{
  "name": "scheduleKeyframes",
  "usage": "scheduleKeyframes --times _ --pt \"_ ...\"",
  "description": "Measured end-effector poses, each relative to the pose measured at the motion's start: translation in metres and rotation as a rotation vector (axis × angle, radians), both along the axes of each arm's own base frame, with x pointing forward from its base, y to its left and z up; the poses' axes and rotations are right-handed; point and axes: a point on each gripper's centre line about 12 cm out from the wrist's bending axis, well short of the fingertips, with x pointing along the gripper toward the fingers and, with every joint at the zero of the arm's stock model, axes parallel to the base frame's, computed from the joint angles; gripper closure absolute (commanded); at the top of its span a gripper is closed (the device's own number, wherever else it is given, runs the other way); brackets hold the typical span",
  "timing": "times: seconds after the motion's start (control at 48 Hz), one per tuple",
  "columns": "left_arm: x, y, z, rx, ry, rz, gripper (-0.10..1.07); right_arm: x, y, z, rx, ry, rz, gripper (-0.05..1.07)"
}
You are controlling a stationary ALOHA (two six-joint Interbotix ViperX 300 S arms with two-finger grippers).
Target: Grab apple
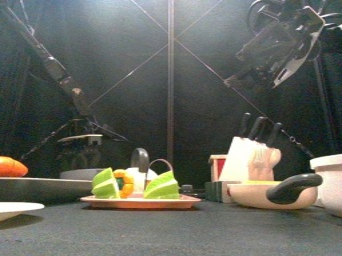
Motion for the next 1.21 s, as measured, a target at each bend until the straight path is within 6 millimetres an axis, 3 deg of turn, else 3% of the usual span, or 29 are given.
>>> scheduleKeyframes --times 0.438,0.625,0.958,1.208 --pt "0.001 0.0 0.0 0.002 -0.004 0.001 0.2 0.0 0.0 0.0 -0.001 0.002 0.001 0.04" --pt "0.001 0.0 0.007 0.012 -0.022 0.003 0.21 0.0 0.0 0.0 0.0 0.002 -0.002 0.04" --pt "0.004 -0.003 0.039 0.075 -0.098 -0.002 0.21 0.0 -0.001 -0.001 0.003 0.004 -0.004 0.04" --pt "0.006 -0.007 0.042 0.08 -0.106 -0.018 0.21 0.0 -0.001 -0.001 0.005 0.003 -0.006 0.04"
